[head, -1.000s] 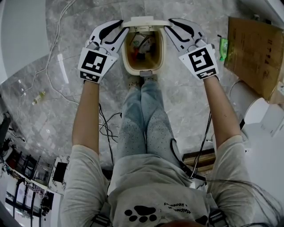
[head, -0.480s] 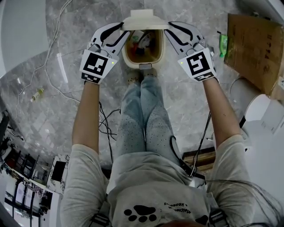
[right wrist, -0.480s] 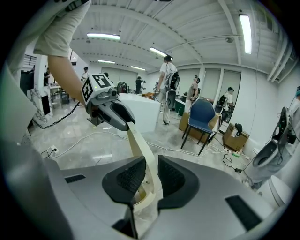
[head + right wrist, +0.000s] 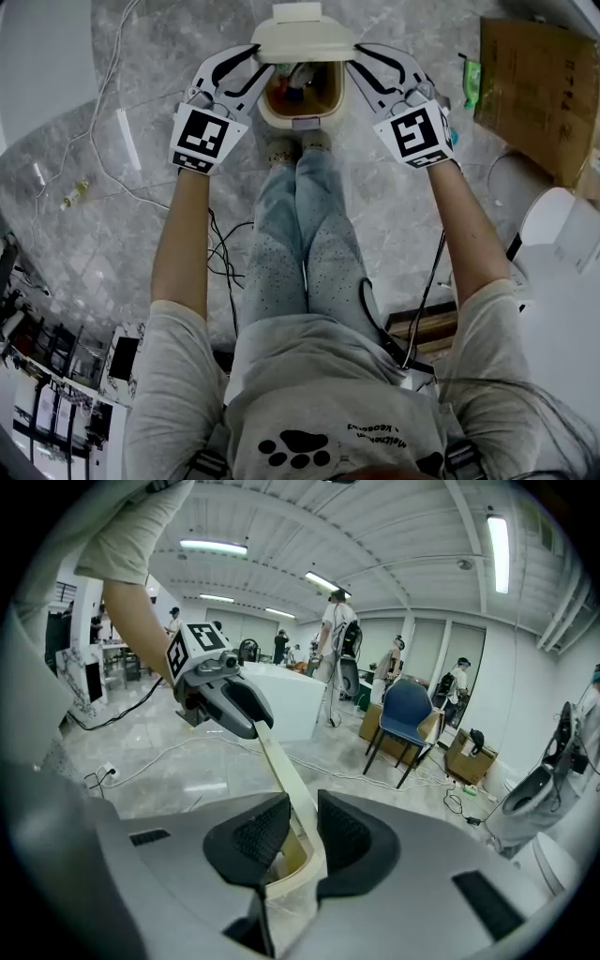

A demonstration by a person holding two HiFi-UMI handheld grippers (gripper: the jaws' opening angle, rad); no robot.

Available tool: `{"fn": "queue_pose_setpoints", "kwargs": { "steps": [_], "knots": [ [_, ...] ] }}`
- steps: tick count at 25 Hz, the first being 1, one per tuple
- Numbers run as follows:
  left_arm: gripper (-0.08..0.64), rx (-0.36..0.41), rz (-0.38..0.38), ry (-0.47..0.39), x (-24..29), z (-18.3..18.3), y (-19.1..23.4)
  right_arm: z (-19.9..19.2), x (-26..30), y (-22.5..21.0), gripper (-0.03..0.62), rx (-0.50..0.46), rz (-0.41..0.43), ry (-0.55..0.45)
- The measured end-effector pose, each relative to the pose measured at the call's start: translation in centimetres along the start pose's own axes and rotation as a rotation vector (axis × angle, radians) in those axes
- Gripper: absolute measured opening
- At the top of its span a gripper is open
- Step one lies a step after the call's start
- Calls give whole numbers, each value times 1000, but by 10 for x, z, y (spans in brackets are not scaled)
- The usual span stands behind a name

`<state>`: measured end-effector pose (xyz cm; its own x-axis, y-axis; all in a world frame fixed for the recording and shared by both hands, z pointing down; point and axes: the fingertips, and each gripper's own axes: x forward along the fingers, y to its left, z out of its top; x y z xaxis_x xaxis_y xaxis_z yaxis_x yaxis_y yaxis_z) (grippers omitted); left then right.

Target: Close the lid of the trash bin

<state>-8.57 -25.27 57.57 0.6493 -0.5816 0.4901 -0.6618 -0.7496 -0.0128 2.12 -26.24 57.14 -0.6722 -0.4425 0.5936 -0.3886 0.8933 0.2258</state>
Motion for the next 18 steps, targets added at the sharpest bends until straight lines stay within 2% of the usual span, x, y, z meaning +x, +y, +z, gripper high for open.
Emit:
{"fn": "queue_pose_setpoints", "kwargs": {
  "steps": [18],
  "knots": [
    [135, 73, -27, 54, -8, -34, -38, -28, -8, 43, 110, -74, 7, 41]
  ]
}}
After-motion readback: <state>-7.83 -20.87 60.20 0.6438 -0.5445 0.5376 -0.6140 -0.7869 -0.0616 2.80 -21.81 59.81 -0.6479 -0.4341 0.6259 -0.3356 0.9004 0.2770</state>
